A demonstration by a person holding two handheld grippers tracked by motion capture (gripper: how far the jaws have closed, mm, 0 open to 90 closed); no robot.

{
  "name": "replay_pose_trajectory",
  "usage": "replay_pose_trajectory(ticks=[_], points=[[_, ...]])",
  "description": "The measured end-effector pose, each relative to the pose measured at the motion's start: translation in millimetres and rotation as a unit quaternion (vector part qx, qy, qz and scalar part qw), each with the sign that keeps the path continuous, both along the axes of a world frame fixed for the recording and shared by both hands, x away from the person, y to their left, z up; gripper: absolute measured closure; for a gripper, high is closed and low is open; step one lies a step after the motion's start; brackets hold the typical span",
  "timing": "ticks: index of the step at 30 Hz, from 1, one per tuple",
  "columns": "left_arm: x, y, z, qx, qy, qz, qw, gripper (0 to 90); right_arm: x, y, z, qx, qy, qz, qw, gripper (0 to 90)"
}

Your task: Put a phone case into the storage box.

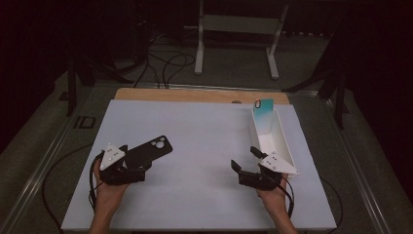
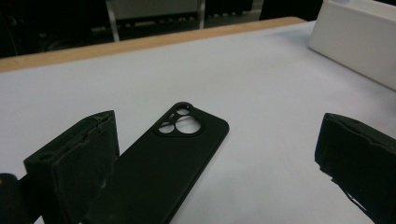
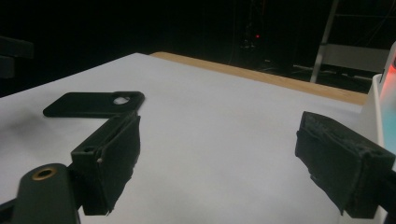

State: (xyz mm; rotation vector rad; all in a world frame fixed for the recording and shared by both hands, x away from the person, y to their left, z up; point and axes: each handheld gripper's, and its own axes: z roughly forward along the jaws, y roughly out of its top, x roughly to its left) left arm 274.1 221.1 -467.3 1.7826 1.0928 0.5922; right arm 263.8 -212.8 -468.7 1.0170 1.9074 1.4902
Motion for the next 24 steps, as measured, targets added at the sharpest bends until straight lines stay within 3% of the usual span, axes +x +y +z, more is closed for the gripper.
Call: replay_pose_trajectory(ticks=[2, 6, 9, 19, 24], points=[[5.0, -0.6, -0.8, 0.01, 0.005, -0.001, 0.9999, 0.1, 0.3, 0.0, -0.2, 0.0, -0.001, -0.001, 1.0, 13.9], [12.5, 1.1, -2.6, 0.007, 0.01, 0.0, 0.9999, 0.5, 0.0, -0.5, -0.8, -0.005, -0.003, -0.002, 1.0, 13.9], [17.3, 2.5, -4.4, 0.015, 0.01, 0.019, 0.9997, 3.2, -0.3, -0.7, -0.7, -0.005, -0.004, -0.002, 1.0, 13.9], [34.6, 12.0, -2.8, 0.022, 0.007, 0.044, 0.9988, 31.8, -1.2, 0.0, -2.1, -0.009, -0.004, 0.0, 1.0, 13.9], [43.2, 17.4, -3.8, 0.019, 0.019, 0.047, 0.9985, 46.5, -1.0, 0.3, -2.7, -0.011, -0.004, 0.001, 0.9999, 13.9]])
